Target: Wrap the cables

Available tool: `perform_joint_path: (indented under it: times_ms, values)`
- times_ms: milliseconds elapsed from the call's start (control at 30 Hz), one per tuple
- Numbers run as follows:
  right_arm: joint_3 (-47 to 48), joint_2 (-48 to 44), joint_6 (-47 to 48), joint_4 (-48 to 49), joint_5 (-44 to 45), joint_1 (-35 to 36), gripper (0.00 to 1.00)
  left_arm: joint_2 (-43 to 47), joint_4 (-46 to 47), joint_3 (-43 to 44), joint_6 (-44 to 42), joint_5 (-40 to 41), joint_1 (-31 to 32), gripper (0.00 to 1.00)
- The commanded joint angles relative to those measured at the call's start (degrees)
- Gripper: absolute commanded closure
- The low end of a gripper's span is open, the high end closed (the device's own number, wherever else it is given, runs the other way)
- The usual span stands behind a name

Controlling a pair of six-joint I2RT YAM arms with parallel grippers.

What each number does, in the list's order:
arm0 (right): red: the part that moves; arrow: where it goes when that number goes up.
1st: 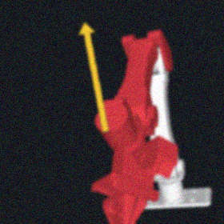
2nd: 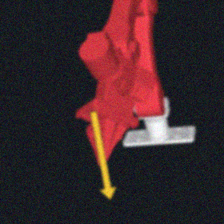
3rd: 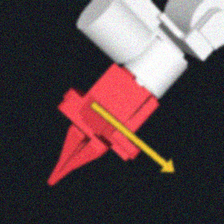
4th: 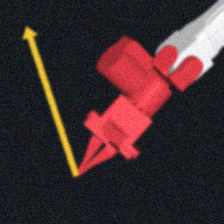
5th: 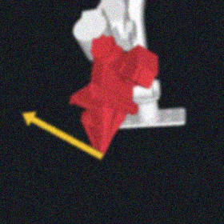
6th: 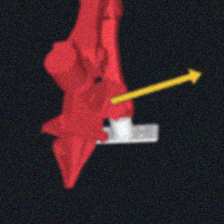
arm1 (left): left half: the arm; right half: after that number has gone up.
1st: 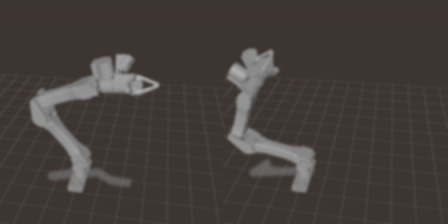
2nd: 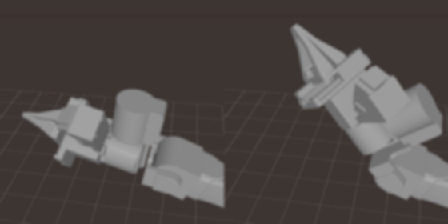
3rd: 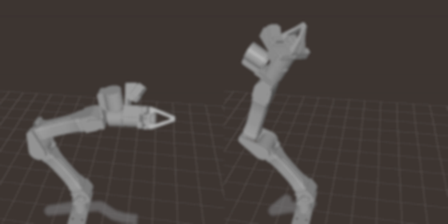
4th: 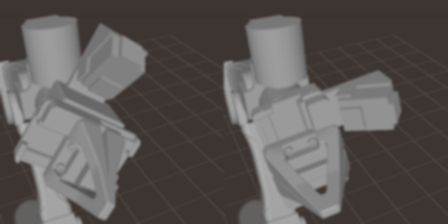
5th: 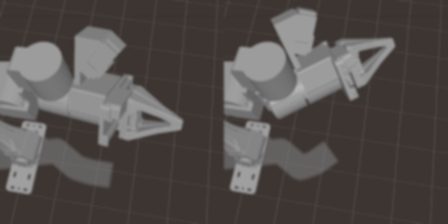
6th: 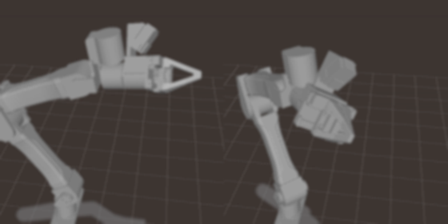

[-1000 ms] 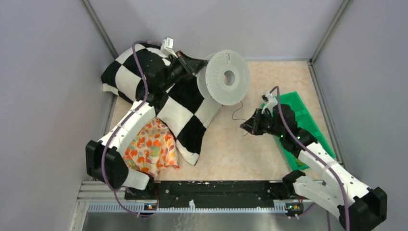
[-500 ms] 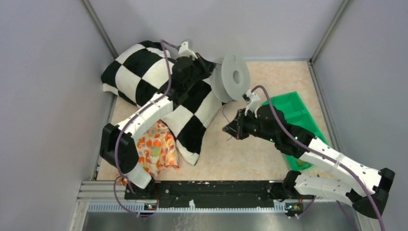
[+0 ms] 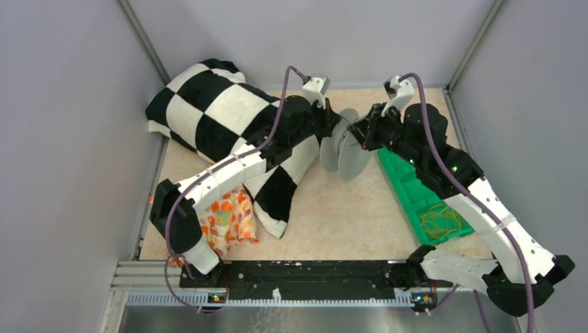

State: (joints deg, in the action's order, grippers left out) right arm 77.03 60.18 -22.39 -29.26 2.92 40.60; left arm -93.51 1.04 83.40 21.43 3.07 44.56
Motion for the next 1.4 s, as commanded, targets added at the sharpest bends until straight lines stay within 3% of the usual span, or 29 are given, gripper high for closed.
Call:
perform_joint_path:
  times_ms: [0, 200, 333, 533, 700, 867, 1100, 1367]
  values:
    - [2.78, 1.57, 4.41, -1.55, -4.98, -6.12, 1.00, 7.66, 2.42, -1.44, -7.21, -9.77, 0.84, 1.00]
    - [4.02, 2.43, 7.83, -3.70, -5.41, -10.64, 1.00, 15.17, 1.07, -7.62, -14.89, -18.89, 0.89, 1.00]
    - [6.82, 2.16, 14.73, -10.35, -9.30, -14.80, 1.00, 21.63, -5.21, -11.88, -26.98, -33.83, 0.86, 1.00]
    - [3.82, -1.10, 21.33, -16.46, -17.78, -16.26, 1.00, 25.54, -17.47, -8.83, -33.94, -42.93, 0.69, 1.00]
    - [-1.31, -6.46, 19.51, -14.73, -22.10, -16.24, 1.00, 25.56, -18.51, -6.17, -33.33, -48.44, 0.54, 1.00]
    - [-5.69, -10.83, 17.48, -13.17, -22.69, -16.25, 1.00, 26.21, -11.66, -6.31, -26.49, -47.40, -1.29, 1.00]
    - [-9.84, -13.49, 14.51, -9.24, -24.32, -16.27, 1.00, 21.54, 0.94, -4.94, -6.88, -45.62, -7.55, 1.00]
    - [-14.97, -15.12, 12.49, -4.58, -28.18, -16.25, 1.00, 19.25, 14.88, -8.89, 14.47, -52.27, -14.48, 1.00]
